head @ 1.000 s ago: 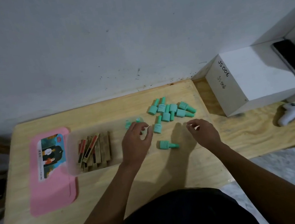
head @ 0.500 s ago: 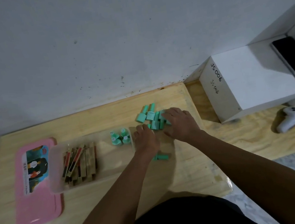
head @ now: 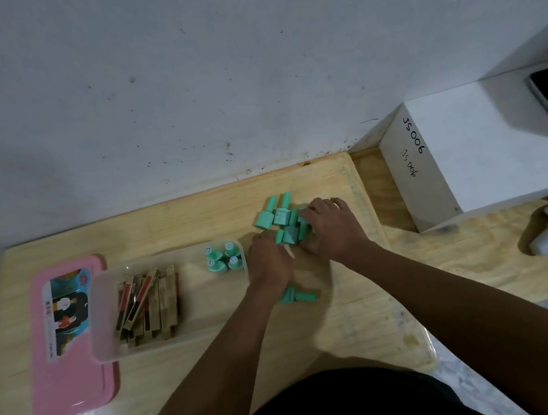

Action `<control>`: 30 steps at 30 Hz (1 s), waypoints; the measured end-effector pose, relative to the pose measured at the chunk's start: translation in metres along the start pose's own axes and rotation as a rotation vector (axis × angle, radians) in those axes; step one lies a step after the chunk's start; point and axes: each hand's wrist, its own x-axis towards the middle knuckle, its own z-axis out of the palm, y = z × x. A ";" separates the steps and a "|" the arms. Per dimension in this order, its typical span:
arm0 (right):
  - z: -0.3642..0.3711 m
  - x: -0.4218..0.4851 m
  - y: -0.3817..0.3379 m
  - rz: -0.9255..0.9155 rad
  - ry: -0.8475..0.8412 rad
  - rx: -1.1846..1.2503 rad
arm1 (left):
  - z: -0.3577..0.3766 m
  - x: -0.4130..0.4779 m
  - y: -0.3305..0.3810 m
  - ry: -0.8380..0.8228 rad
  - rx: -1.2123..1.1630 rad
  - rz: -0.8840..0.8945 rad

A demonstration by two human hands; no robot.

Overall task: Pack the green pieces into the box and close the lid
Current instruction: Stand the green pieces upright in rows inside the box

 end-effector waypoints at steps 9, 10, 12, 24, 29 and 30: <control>-0.008 0.008 0.005 0.013 0.178 0.067 | 0.001 -0.020 0.001 -0.035 -0.281 0.112; -0.011 0.009 0.005 0.037 0.180 0.089 | 0.000 -0.022 0.002 -0.047 -0.306 0.120; -0.016 0.013 0.006 0.138 0.108 0.158 | -0.004 -0.025 0.004 -0.067 -0.344 0.134; -0.051 0.003 -0.006 0.513 0.232 1.009 | -0.050 -0.039 -0.004 -0.039 -0.691 0.049; -0.067 -0.014 -0.034 0.492 0.196 1.186 | -0.075 -0.047 -0.024 0.017 -0.736 0.072; -0.068 -0.017 -0.040 0.475 0.200 1.192 | -0.079 -0.049 -0.029 0.042 -0.735 0.073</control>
